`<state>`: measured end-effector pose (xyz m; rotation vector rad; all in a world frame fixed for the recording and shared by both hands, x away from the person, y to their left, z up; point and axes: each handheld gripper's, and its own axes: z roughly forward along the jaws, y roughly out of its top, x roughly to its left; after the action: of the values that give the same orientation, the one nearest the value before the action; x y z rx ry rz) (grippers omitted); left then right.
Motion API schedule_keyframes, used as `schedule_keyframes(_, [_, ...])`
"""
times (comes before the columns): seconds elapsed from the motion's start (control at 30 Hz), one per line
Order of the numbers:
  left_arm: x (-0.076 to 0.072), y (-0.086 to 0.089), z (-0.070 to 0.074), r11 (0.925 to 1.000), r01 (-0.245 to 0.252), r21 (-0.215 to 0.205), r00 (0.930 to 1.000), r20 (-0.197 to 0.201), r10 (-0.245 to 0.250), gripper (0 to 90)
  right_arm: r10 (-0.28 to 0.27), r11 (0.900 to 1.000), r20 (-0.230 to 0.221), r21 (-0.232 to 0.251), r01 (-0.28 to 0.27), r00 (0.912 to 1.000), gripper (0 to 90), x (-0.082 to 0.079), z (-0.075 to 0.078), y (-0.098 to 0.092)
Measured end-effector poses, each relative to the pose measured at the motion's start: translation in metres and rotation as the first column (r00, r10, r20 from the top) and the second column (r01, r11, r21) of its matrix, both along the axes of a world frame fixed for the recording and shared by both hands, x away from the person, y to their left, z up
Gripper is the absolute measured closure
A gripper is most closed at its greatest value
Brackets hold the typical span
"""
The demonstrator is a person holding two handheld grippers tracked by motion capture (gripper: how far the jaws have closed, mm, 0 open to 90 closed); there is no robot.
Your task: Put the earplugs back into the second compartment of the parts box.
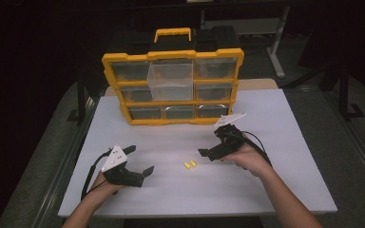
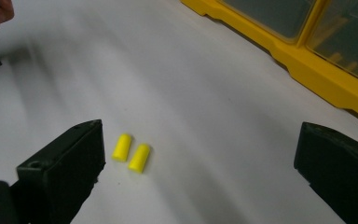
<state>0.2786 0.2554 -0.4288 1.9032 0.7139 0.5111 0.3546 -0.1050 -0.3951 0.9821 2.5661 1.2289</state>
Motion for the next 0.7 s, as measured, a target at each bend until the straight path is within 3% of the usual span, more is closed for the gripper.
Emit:
schedule_keyframes(0.47, [0.000, -0.003, 0.000, 0.9999, 0.015, -0.006, 0.9999, 0.001, -0.015, 0.0, 0.009, 1.000, -0.027, -0.010, -0.009, 0.9996, 17.2, 0.011, -0.001, 0.012])
schedule_keyframes(0.7, [0.001, -0.004, 0.000, 0.9999, 0.016, -0.005, 0.9999, 0.006, -0.016, 0.0, 0.034, 0.999, -0.074, -0.028, -0.036, 0.9967, 25.9, 0.012, -0.005, 0.019])
